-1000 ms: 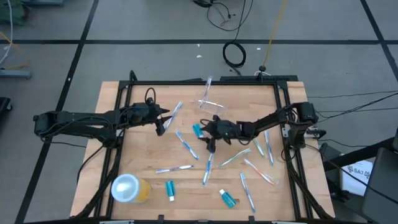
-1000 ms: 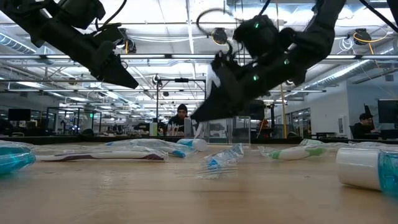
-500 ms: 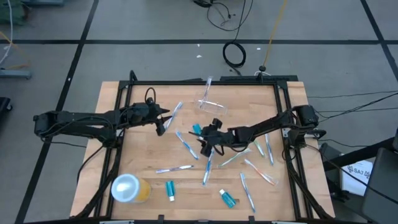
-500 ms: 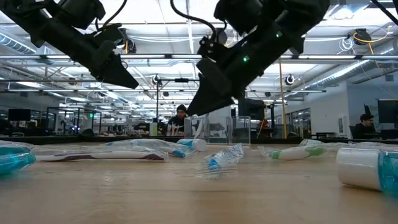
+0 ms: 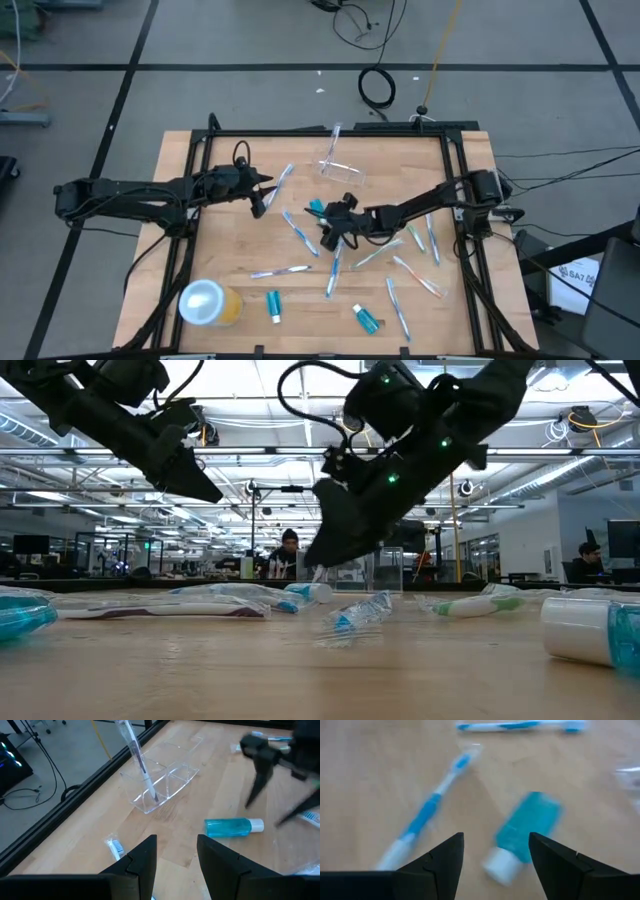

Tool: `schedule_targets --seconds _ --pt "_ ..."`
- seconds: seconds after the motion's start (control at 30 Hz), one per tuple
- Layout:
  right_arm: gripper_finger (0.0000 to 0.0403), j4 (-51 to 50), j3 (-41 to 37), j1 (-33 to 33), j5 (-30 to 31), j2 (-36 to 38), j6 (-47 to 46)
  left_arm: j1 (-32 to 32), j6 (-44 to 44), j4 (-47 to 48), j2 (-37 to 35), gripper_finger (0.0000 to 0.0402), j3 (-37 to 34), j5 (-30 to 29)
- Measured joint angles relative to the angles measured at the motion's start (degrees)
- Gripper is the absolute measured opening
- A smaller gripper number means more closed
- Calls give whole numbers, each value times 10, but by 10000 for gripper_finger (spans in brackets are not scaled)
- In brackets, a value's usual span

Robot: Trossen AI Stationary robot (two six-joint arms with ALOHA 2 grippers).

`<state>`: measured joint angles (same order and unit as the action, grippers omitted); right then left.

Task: Pick & Place toothbrushing station
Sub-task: Put the top blue mouthwash into the transparent organizer

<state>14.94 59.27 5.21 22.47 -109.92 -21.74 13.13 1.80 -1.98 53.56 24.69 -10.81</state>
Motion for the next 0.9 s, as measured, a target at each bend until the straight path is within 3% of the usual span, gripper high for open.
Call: schedule_targets --seconds 0.43,0.73,0.9 --pt "204 -2 -1 -10 15 -35 3 0 0 2 0 147 0 0" --pt "192 18 0 -8 -29 -29 174 -7 80 0 1 147 0 25" --pt "209 17 0 -6 -30 -19 216 -63 131 -58 46 147 0 44"
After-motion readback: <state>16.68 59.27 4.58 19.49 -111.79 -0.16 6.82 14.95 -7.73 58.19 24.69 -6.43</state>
